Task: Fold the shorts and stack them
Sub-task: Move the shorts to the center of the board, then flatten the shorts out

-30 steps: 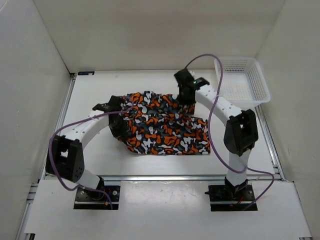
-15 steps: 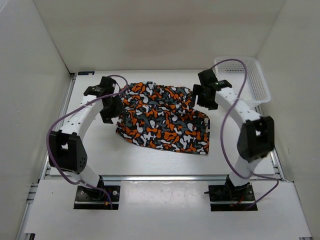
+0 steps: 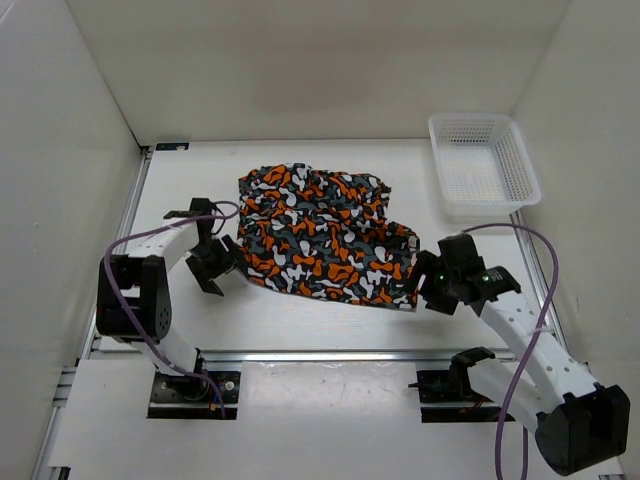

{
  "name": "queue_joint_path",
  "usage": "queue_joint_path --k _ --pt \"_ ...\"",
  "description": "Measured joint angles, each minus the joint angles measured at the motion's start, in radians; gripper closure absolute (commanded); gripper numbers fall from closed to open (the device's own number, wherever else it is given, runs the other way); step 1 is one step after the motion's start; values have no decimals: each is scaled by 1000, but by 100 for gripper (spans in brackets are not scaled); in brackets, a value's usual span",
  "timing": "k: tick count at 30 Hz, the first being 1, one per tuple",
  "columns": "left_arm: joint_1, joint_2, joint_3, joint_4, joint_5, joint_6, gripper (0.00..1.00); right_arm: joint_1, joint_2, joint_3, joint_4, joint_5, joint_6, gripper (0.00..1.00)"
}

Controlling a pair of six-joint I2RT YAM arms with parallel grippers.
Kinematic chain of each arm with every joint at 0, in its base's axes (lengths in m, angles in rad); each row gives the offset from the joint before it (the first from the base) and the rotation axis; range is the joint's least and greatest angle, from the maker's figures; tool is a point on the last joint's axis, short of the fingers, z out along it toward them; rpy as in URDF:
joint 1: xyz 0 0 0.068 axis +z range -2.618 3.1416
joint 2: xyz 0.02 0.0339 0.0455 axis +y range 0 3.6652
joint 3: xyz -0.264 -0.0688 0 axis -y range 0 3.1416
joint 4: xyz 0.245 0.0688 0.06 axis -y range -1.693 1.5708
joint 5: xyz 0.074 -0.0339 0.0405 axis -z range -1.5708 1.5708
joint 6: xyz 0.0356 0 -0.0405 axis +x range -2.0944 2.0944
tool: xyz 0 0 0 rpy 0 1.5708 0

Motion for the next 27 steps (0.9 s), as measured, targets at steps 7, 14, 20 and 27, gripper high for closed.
queue_joint_path --k 7,14,20,27 --pt "-4 110 94 72 19 -16 14 0 -83 -168 23 -82 169 15" --pt "-19 235 156 102 26 -33 42 -1 -126 -317 144 -120 346 18" --pt "-34 248 175 119 26 -32 90 -11 -15 -325 262 -112 400 25" --pt "-36 248 177 119 25 -28 90 -45 120 -298 384 -100 410 36"
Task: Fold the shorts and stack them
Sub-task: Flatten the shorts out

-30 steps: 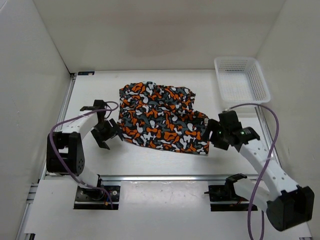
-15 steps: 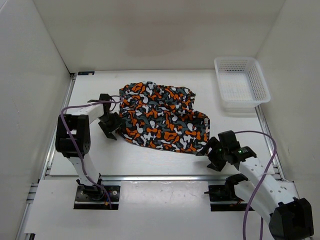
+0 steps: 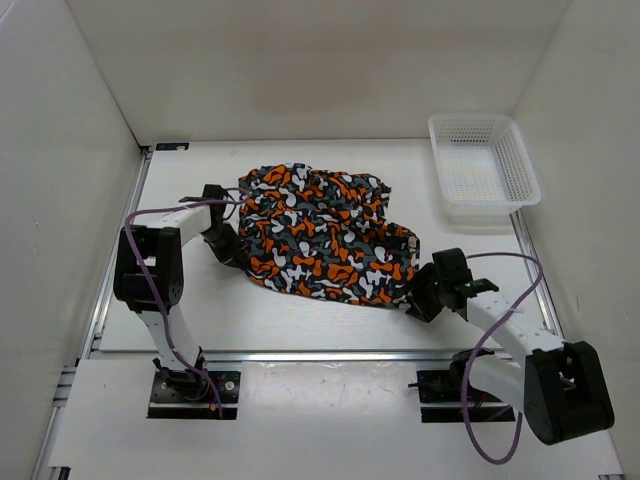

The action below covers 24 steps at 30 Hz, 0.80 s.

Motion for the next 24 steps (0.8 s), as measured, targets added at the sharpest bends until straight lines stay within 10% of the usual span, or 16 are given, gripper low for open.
queue_joint_path --k 4,9,14,24 --pt "0 0 0 0 0 3 90 -62 100 42 44 8 -40 52" --pt "0 -24 7 -20 -7 9 90 -67 198 71 89 12 -73 100" --pt "0 -47 181 -148 -24 32 90 -82 214 280 -40 53 -159 100" --pt "-2 -129 1105 -368 -70 87 90 -102 227 1254 -199 143 -475 100"
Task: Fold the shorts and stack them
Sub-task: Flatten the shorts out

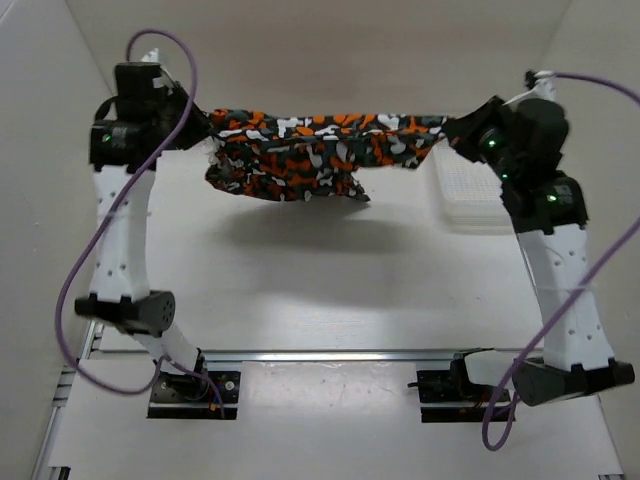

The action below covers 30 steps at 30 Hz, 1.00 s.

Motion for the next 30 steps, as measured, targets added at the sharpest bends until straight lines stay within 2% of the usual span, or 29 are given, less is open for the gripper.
queue_joint_path --k 5,9,19,24,27,30 --pt "-5 -224 34 -11 58 -22 90 0 -56 235 -78 2 -109 100" --pt "-15 -343 61 -34 109 -35 90 0 -116 341 -147 0 -161 100" --pt "-18 -438 188 -83 314 -75 90 1 -177 686 -264 -10 -206 100" --pt "-18 -441 199 -90 395 -90 90 0 -177 756 -268 -6 -212 100" --pt "-18 -468 107 -82 402 -93 90 -1 -166 717 -267 4 -216 100" --pt "-18 -526 -120 -51 390 -101 90 -1 -139 611 -250 15 -220 100"
